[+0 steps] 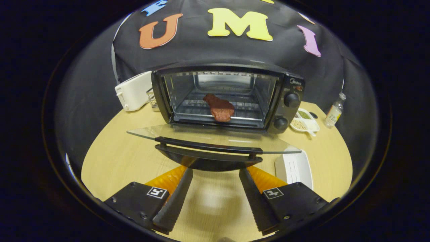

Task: Open the toaster oven, put the food inside, and close the toaster oven door.

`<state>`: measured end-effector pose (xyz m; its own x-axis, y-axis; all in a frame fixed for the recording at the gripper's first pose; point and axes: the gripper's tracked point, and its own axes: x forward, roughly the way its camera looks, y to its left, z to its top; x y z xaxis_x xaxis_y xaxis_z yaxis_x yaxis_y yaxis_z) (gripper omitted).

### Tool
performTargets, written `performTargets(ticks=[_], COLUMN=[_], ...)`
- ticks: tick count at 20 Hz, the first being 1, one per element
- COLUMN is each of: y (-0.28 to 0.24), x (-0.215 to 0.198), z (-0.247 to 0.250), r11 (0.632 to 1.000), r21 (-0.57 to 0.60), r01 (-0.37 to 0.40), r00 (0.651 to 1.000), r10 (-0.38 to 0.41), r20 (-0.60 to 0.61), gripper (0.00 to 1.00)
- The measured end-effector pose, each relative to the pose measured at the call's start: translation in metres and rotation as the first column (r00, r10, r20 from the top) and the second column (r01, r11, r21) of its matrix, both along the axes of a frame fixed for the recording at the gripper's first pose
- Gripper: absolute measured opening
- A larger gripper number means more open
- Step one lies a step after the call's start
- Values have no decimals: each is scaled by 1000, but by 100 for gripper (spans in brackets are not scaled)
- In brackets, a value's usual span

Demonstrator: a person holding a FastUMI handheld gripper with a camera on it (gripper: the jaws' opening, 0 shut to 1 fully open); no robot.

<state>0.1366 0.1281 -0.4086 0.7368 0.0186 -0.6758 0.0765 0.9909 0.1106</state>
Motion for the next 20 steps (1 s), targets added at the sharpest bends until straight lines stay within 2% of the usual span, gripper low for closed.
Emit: performTargets(ticks=[20], y=[-20], x=[97], z=[73], r11=[1000], r21=[-15], r01=[-11], r00=[993], r10=[13], r20=[116], gripper=[89])
